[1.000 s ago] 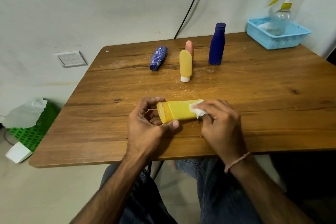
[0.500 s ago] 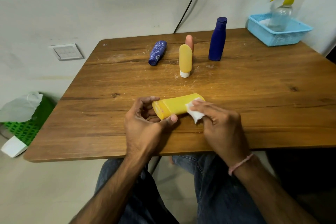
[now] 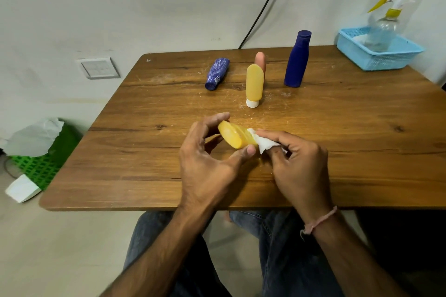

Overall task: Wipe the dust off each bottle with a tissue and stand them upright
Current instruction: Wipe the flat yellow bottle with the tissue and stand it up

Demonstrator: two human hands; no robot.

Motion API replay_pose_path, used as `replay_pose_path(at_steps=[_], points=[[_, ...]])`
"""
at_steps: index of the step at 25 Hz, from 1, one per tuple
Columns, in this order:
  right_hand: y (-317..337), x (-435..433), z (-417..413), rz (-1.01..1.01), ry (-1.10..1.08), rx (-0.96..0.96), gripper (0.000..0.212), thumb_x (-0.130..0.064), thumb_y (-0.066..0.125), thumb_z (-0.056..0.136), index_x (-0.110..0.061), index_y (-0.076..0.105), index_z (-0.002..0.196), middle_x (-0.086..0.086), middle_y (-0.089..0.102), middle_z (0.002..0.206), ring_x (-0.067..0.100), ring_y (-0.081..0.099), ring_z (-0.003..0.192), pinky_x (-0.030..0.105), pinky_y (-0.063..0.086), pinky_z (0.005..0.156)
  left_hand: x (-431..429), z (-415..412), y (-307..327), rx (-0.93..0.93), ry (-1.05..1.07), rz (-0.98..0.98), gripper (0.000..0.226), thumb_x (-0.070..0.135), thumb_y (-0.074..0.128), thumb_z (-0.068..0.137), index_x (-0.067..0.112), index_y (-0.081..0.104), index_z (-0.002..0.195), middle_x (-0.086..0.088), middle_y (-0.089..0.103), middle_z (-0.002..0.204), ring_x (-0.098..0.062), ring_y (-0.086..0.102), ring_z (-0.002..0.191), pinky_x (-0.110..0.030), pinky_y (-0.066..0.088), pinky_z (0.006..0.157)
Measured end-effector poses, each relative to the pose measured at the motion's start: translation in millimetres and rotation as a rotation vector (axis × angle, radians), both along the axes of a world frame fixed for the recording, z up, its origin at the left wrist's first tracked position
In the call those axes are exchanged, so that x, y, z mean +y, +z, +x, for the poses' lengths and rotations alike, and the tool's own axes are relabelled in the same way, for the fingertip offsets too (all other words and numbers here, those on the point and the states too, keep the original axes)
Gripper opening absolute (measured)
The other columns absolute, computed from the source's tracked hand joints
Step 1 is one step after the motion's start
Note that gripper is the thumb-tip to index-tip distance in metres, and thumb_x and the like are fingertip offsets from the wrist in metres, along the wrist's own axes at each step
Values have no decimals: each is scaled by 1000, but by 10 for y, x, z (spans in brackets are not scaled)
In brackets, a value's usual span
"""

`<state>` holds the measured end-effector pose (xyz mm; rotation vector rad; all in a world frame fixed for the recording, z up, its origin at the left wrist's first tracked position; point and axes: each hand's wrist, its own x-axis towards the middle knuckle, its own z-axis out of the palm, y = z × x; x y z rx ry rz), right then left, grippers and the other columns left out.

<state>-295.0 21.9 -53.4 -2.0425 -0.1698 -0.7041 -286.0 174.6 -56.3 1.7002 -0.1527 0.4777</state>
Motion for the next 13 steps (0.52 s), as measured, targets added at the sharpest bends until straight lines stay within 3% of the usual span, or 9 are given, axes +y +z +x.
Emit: replay_pose_path(at_steps=[5,7,11,13], points=[[461,98,-34,116,128,-158,27,7,63,87,-7,74,108,-1,73,111,3,67,106,19,55,87,-79,102,143,-130,-45,129,75,23,89,66,9,61,134,-1,63,127,-15,61,121,-37,54,101],[641,92,50,-80,130,-225,28,4,63,87,-8,72,111,0,72,114,4,67,108,18,54,89,-132,124,195,-166,-50,147,75,20,87,67,5,56,134,-2,66,121,-16,65,113,-37,56,96],[687,202,16,-526,198,-94,37,9,63,79,-9,73,110,8,70,121,19,61,122,38,53,100,-183,148,252,-181,37,71,84,10,85,72,12,37,141,-3,67,87,-15,67,79,-22,52,68],[630,132,-81,-598,236,-81,40,11,62,76,-7,73,109,10,69,123,20,59,125,40,53,100,-170,123,244,-156,37,0,86,22,84,71,15,36,141,-2,69,85,-14,69,81,-25,54,72]])
